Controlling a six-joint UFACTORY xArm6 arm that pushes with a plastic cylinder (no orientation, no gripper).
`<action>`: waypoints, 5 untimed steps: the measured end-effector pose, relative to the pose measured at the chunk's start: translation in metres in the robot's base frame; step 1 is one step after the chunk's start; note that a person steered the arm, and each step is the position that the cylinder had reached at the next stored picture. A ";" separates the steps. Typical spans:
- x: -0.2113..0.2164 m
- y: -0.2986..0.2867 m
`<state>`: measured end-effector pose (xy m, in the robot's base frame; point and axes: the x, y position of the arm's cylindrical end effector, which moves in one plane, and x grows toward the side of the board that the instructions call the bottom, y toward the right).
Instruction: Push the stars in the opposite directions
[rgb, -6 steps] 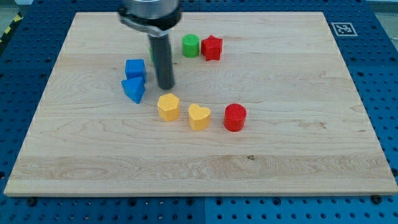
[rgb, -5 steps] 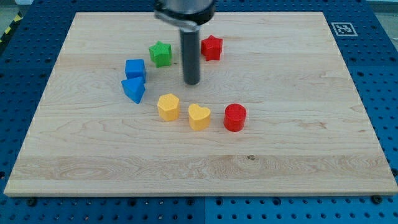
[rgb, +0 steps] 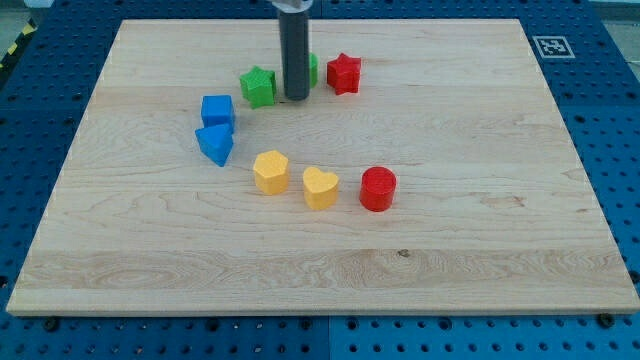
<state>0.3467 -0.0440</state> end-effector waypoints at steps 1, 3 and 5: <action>0.000 -0.029; 0.000 -0.034; -0.006 0.066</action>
